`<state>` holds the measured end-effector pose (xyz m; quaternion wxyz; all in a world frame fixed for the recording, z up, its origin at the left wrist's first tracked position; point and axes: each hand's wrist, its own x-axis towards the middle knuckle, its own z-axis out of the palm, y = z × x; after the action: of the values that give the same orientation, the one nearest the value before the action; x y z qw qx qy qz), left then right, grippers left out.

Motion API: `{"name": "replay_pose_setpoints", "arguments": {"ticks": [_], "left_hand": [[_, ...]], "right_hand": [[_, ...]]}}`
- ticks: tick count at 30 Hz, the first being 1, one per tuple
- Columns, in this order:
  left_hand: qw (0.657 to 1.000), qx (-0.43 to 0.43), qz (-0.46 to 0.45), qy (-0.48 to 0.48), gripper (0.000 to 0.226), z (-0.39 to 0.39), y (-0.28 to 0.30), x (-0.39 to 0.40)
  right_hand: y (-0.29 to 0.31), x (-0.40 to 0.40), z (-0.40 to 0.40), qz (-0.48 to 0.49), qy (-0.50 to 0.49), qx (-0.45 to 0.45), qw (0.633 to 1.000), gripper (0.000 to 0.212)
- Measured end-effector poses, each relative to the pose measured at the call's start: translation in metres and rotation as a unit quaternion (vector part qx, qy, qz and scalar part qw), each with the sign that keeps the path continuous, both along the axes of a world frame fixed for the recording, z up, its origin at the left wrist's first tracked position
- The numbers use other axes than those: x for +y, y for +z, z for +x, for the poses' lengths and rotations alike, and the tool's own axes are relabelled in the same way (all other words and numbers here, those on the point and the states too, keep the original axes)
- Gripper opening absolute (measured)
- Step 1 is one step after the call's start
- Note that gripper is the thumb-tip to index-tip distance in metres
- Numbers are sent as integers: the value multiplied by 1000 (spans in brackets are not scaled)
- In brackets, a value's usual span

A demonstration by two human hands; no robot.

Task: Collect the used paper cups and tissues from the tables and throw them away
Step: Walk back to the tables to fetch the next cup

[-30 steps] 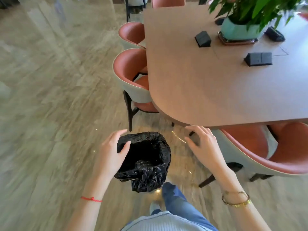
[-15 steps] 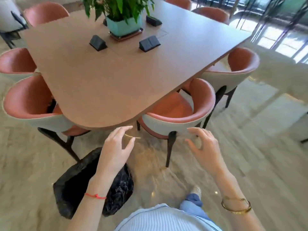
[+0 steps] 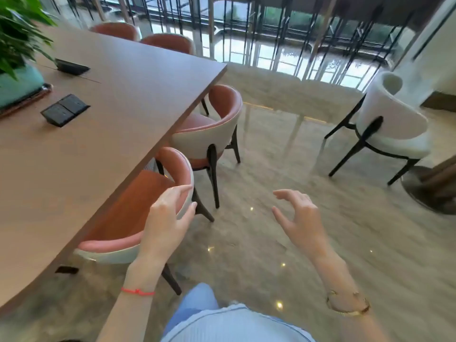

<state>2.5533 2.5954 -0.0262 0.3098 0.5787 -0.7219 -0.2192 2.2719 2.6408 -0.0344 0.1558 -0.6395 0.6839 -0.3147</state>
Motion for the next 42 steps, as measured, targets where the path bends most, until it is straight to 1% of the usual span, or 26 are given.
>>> {"name": "replay_pose_setpoints", "arguments": {"ticks": [5, 11, 16, 20, 24, 30, 35, 42], "left_hand": [[998, -13, 7, -66, 36, -63, -3, -71], [993, -13, 12, -118, 37, -132, -18, -185], [987, -9, 19, -159, 39, -193, -12, -293], [983, -12, -4, -183, 39, -239, 4, -383], [979, -24, -6, -204, 40, -282, 11, -467], [981, -27, 4, -193, 40, -330, -1, -574], [984, -27, 15, -174, 39, -383, -16, -678], [993, -7, -6, -118, 38, -462, 5, -849]], "right_hand": [[-9, -43, -62, -6, -70, -9, 998, 27], [-30, -118, -127, 1, -143, -24, 989, 28], [-24, -211, -181, 7, -172, -22, 985, 28], [-8, -294, -220, -1, -190, -21, 982, 29], [-4, -369, -256, -10, -207, -29, 978, 29], [-12, -484, -313, 8, -203, -25, 979, 28], [-20, -601, -370, 13, -186, -32, 982, 27], [2, -793, -450, 21, -122, -26, 992, 28]]}}
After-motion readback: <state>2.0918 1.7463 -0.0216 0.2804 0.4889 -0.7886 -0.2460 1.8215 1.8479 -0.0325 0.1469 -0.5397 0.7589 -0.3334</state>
